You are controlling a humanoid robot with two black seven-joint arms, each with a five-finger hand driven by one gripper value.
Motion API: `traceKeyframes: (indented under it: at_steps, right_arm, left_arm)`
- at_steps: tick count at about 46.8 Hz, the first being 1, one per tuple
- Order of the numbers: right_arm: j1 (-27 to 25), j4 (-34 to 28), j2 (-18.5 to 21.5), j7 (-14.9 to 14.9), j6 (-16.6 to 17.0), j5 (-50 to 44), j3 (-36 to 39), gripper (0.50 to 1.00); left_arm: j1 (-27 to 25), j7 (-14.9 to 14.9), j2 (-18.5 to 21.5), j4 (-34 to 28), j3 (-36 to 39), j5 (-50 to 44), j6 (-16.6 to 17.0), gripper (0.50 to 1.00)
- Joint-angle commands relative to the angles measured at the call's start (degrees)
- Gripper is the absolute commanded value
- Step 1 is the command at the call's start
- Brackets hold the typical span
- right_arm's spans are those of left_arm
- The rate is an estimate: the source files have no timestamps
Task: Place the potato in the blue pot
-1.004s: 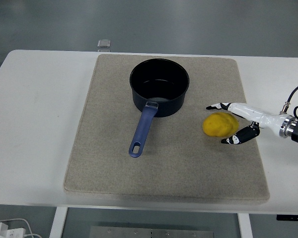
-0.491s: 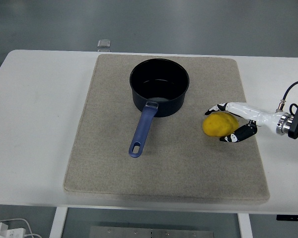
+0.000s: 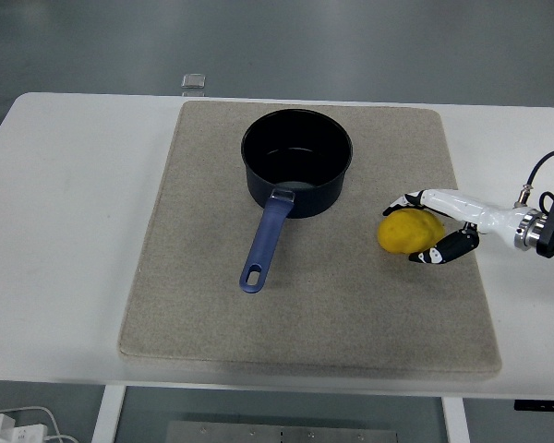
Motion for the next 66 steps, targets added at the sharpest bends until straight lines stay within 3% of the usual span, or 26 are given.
traceKeyframes:
  at_steps: [1,33,38,47,59,66]
  right_arm:
    - [0.0,-0.1,0.0,0.0,0.1,0.0,0.0,0.500]
    - [0.4,-0.1,-0.9,0.1,0.1,0.2,0.8,0.500]
    - [3.0,-0.8,-1.1,0.3,0.3,0.8,0.8,0.500]
    - [9.1,-6.0,-4.0,1.0,6.2,6.1,1.0,0.500]
    - [16.7,-15.4,-3.7,3.0,13.1,9.9,1.1,0.500]
    - [17.3,-15.9,-3.0,3.0,13.9,10.3,1.1,0.500]
  left_arm:
    - [0.0,-0.1,0.0,0.0,0.0,0.0,0.0,1.000]
    - [0.0,0.0,0.0,0.0,0.0,0.0,0.0,1.000]
    - [0.0,-0.1,0.0,0.0,0.0,0.0,0.0,1.000]
    - [0.0,-0.1,0.0,0.0,0.0,0.0,0.0,1.000]
    - [0.0,0.0,0.0,0.0,0.0,0.0,0.0,1.000]
    - [0.0,0.0,0.0,0.0,0.0,0.0,0.0,1.000]
